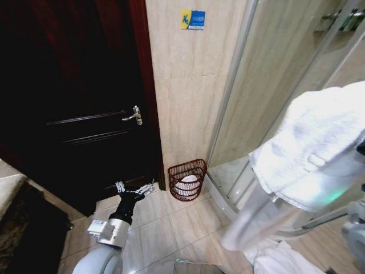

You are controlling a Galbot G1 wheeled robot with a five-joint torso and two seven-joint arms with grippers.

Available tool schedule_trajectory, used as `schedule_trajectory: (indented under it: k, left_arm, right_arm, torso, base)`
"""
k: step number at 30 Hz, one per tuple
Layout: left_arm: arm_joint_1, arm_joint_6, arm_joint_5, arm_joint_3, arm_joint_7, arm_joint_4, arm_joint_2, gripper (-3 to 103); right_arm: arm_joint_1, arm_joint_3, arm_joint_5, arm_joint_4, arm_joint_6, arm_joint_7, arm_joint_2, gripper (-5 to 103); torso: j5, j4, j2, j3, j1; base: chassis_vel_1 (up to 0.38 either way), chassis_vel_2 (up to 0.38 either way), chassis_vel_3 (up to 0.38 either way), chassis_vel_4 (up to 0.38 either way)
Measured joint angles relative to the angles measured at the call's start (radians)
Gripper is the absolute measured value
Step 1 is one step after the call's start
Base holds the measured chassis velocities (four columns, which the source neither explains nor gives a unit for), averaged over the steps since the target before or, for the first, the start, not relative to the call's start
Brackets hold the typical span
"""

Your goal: Discard the used towel into the hamper.

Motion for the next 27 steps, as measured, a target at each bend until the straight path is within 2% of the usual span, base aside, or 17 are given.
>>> schedule_trajectory:
  k: [10, 16, 27]
  left_arm:
    - [0.0, 0.0, 0.0, 0.0, 0.0, 0.0, 0.0, 100]
    - [0.0, 0.0, 0.0, 0.0, 0.0, 0.0, 0.0, 100]
    - [0.0, 0.0, 0.0, 0.0, 0.0, 0.0, 0.0, 100]
  right_arm:
    - [0.0, 0.006, 0.019, 0.0, -0.004, -0.008, -0.009, 7]
    - [0.043, 0.029, 0.052, 0.0, -0.016, 0.007, -0.086, 7]
    - [0.099, 0.017, 0.084, 0.0, -0.026, 0.006, -0.129, 7]
  torso:
    - [-0.0006, 0.0, 0.0, 0.0, 0.0]
    - [-0.0003, 0.0, 0.0, 0.0, 0.0]
    - [-0.0002, 0.0001, 0.0, 0.0, 0.0]
  base:
    - [0.023, 0.021, 0.004, 0.006]
    - [0.04, 0.038, 0.042, 0.04]
    - [0.086, 0.09, 0.094, 0.096]
